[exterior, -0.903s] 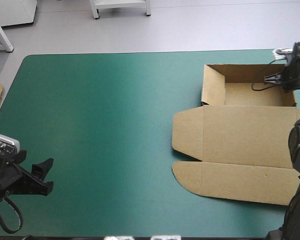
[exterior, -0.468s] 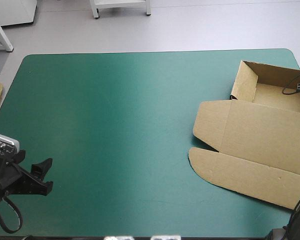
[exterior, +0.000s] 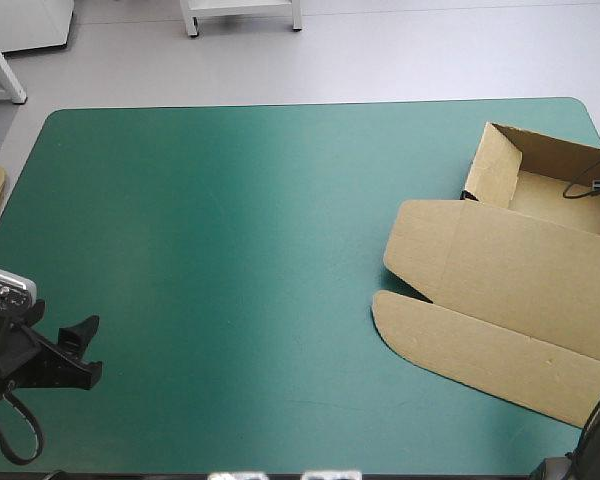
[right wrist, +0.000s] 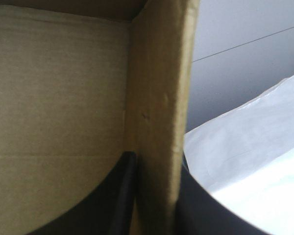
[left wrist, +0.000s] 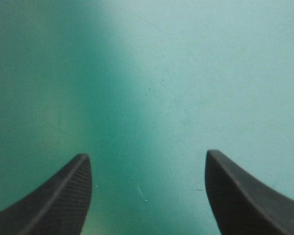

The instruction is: Fold the box

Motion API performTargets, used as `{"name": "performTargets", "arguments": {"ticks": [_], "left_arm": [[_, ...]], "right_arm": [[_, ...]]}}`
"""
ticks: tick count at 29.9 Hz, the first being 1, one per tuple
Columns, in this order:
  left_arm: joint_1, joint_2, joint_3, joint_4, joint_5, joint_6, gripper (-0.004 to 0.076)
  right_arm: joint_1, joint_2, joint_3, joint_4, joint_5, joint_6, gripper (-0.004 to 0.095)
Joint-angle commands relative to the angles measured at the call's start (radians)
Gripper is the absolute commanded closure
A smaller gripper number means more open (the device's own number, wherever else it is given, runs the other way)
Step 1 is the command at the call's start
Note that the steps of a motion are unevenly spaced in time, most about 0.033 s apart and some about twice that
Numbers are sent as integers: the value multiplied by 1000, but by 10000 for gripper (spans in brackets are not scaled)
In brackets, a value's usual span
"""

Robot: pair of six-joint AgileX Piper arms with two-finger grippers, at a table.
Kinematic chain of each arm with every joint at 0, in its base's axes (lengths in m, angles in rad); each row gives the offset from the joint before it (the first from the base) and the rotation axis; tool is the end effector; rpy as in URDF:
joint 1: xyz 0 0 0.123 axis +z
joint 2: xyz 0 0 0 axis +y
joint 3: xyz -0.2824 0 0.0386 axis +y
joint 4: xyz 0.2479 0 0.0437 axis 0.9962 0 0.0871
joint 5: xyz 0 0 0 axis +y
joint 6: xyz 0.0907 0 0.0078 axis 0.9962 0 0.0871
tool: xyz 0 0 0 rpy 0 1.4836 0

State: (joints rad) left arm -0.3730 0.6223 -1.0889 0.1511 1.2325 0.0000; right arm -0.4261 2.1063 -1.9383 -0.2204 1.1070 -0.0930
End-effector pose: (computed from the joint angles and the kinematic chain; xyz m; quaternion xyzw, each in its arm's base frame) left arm 0.0653 -0.0117 0.4131 0.1588 0.8855 -0.0060 0.4366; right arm 0.4143 -0.2076 0.2653 0.1326 0.9672 -0.1509 0.1557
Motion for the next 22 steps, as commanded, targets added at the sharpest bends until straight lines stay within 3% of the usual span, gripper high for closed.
{"name": "performTargets", "arguments": {"ticks": [1,6,13,17,22], "left_arm": [[-6,5,-24,13,-57,-9,251],[-6,5,-24,13,-57,-9,251],[-6,5,-24,13,-69,-9,251],[-6,5,-24,21,-82,-9,251],[-6,5,-24,102,-92,-9,251]], "right_arm": [[-4,-61,-17,-53,17,-6,586],[-4,-97,-19,-57,43,22,439],[-4,-186,-19,-7,26,24,424],[-2,-222,-19,73,58,15,424],[-2,-277,-6,280,141,-26,428]]}}
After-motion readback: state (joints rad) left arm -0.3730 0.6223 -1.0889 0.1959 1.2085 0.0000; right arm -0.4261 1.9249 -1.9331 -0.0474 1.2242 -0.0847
